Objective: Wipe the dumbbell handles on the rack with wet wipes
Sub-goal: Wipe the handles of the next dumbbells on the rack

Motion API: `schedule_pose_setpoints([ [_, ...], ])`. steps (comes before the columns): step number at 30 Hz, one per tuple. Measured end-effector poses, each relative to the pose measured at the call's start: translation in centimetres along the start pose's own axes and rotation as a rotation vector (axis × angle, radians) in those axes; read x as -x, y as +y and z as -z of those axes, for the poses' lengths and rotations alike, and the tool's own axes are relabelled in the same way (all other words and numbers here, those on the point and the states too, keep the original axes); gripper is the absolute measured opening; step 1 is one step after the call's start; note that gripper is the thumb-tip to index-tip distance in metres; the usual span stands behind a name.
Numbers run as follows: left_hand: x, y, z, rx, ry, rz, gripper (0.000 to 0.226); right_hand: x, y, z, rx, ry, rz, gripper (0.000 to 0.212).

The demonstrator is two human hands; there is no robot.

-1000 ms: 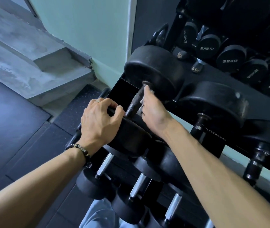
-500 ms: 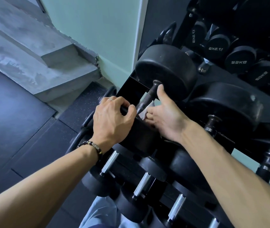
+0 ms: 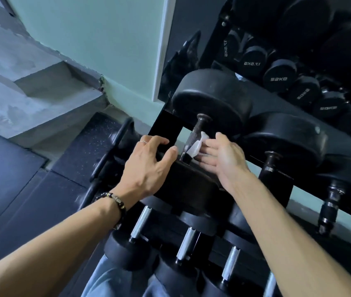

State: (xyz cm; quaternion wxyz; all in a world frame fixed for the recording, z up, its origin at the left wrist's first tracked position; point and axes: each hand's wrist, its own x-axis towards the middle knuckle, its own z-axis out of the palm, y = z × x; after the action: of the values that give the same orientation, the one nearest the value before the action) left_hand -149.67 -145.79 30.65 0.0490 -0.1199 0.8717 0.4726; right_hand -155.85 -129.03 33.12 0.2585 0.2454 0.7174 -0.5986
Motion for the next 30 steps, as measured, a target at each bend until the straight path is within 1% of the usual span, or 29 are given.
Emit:
schedule_pose_setpoints([
  [1, -0.1, -0.1, 0.1, 0.004, -0.009, -0.015, 0.072, -0.2, -0.1, -0.4, 0.034, 0.113, 0.045, 0.033],
  [2, -0.1, 0.0, 0.1, 0.005, -0.013, -0.026, 0.070, -0.3, -0.3, -0.9, 0.076, 0.186, 0.070, 0.018],
  [3, -0.2, 0.0, 0.0, 0.001, -0.015, -0.032, 0.068, -0.4, -0.5, -1.2, 0.106, 0.231, 0.081, 0.011],
  [4, -0.1, -0.1, 0.0, -0.006, -0.015, -0.038, 0.067, -0.3, -0.6, -1.4, 0.126, 0.258, 0.073, 0.012],
  [6, -0.2, -0.3, -0.1, -0.024, -0.017, -0.048, 0.062, 0.1, -0.4, -1.6, 0.184, 0.256, 0.061, 0.015],
  [9, -0.3, -0.5, -0.1, -0.040, -0.021, -0.048, 0.058, 0.6, 0.0, -1.7, 0.448, 0.186, 0.038, 0.019],
  [10, -0.3, -0.5, -0.1, -0.038, -0.024, -0.052, 0.059, 0.5, -0.2, -1.7, 0.477, 0.180, 0.045, 0.018],
  [11, -0.2, -0.5, 0.0, -0.038, -0.027, -0.056, 0.060, 0.2, -0.5, -1.6, 0.457, 0.202, 0.063, 0.017],
  [13, -0.3, -0.6, 0.0, -0.037, -0.040, -0.060, 0.061, -0.7, -1.2, -1.6, 0.369, 0.321, 0.105, 0.014],
  [14, -0.4, -0.6, 0.1, -0.036, -0.045, -0.060, 0.061, -0.8, -1.3, -1.7, 0.367, 0.361, 0.123, 0.014],
  [15, -0.5, -0.6, 0.2, -0.034, -0.049, -0.061, 0.061, -0.7, -1.3, -1.8, 0.420, 0.365, 0.139, 0.014],
  [16, -0.5, -0.5, 0.2, -0.031, -0.050, -0.060, 0.061, -0.5, -1.2, -1.8, 0.519, 0.321, 0.151, 0.016],
  [18, -0.5, -0.4, 0.3, -0.030, -0.052, -0.048, 0.063, 0.6, -1.0, -2.1, 0.752, 0.163, 0.135, 0.017],
  [19, -0.6, -0.4, 0.3, -0.026, -0.057, -0.038, 0.063, 0.9, -1.1, -2.1, 0.803, 0.112, 0.130, 0.016],
  [20, -0.7, -0.4, 0.3, -0.012, -0.065, -0.015, 0.062, 0.8, -1.2, -2.0, 0.797, 0.095, 0.137, 0.014],
  [21, -0.8, -0.4, 0.4, 0.014, -0.075, 0.017, 0.060, 0.6, -1.3, -2.0, 0.738, 0.119, 0.148, 0.014],
  [24, -1.5, -0.7, 0.5, 0.103, -0.099, 0.097, 0.058, -0.4, -1.2, -2.2, 0.519, 0.295, 0.164, 0.016],
  [26, -1.5, -0.8, 0.6, 0.118, -0.110, 0.089, 0.056, -0.4, -0.7, -2.3, 0.472, 0.340, 0.156, 0.020],
  [28, -1.5, -0.9, 0.5, 0.122, -0.103, 0.084, 0.054, 0.3, -0.2, -2.2, 0.493, 0.259, 0.086, 0.028],
  [30, -1.4, -0.9, 0.5, 0.116, -0.095, 0.087, 0.053, 0.6, 0.1, -1.9, 0.520, 0.140, 0.035, 0.014],
])
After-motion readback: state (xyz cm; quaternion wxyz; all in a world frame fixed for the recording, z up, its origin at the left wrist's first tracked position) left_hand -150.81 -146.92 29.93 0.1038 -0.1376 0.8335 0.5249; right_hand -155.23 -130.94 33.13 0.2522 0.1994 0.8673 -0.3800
